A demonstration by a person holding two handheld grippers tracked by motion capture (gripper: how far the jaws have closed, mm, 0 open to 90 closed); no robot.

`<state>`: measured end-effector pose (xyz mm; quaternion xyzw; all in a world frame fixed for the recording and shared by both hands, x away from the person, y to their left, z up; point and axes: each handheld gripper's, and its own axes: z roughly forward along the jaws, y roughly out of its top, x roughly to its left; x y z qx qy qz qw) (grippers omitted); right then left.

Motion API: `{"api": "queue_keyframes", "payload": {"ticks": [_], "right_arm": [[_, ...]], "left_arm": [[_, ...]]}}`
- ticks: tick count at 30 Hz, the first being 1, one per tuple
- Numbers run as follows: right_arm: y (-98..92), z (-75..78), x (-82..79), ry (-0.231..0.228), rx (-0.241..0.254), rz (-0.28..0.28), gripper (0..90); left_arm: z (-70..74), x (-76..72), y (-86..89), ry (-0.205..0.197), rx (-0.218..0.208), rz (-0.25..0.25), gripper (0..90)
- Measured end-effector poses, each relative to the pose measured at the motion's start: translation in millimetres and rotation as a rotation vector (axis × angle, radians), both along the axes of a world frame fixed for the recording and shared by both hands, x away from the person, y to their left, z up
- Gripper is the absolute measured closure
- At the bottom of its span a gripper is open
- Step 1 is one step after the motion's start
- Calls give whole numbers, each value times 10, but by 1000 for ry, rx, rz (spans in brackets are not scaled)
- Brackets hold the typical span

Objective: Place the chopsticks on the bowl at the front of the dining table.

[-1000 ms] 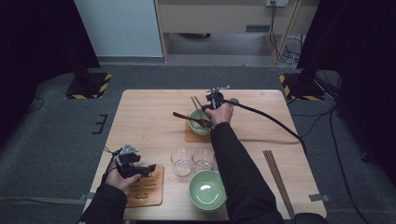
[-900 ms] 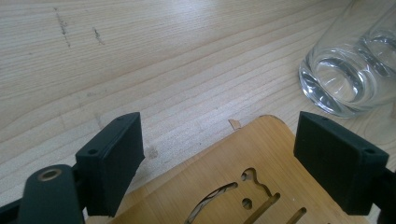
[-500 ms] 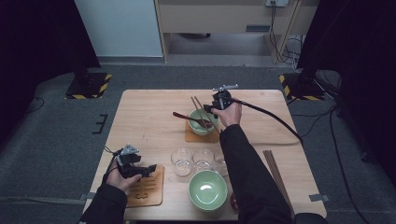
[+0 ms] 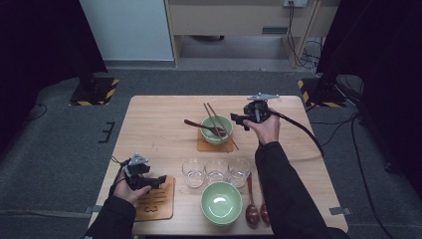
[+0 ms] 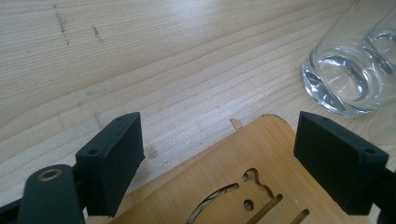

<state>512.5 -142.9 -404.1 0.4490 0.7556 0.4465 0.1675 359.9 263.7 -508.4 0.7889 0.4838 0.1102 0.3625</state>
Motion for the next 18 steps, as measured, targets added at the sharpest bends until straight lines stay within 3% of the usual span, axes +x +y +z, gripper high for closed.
{"api": "queue_keyframes", "payload": {"ticks": [7,11,18], "right_arm": [[-242,-8,-196,-34,42,7,315],[-317,-41,-272,-23,12,23,290],[-364,-141,-371,-51,8,48,261]], "left_arm": [[-6,2,5,2,0,3,154],[-7,4,11,2,-1,7,154],[-7,2,15,1,0,9,154]]}}
